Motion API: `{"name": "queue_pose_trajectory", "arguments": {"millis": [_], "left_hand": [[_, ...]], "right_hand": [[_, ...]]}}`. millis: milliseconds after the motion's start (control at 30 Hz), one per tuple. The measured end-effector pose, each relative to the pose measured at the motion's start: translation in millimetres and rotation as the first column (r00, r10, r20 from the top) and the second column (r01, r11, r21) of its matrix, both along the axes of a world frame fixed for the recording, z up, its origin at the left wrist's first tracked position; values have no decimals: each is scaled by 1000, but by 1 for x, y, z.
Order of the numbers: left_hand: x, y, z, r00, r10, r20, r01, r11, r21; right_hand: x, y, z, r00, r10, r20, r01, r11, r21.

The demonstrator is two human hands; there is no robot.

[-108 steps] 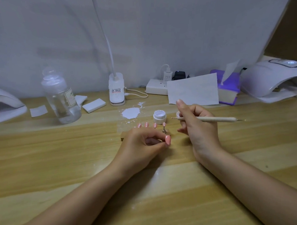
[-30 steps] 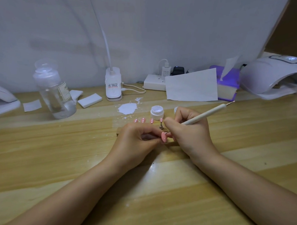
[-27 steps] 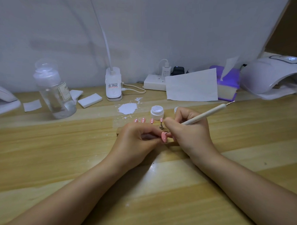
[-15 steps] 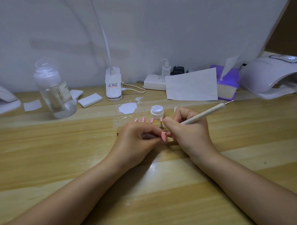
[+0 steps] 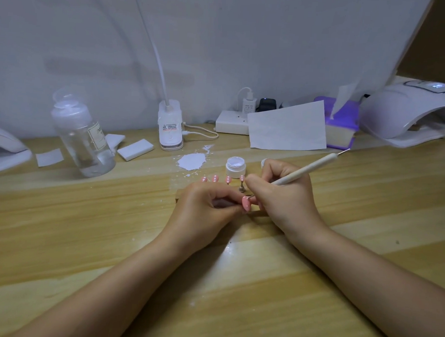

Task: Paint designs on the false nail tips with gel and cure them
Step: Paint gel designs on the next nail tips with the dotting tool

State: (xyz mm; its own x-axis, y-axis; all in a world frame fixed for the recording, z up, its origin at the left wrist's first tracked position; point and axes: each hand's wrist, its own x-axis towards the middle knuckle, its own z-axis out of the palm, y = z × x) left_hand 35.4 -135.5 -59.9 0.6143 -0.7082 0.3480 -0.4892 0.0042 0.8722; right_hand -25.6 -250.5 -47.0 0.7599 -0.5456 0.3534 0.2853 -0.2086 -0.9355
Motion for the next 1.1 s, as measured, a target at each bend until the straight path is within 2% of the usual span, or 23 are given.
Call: {"name": "queue_pose_trajectory", "arguments": {"millis": [533, 1100], "left_hand": [[0, 0, -1, 1000, 18, -4, -18, 1000, 10], [-1, 0, 0, 1000, 29, 9, -30, 1000, 11]], "right_hand": [[0, 0, 0, 999, -44, -18, 44, 999, 0], [0, 0, -1, 1000, -7, -5, 7, 1000, 12]]}}
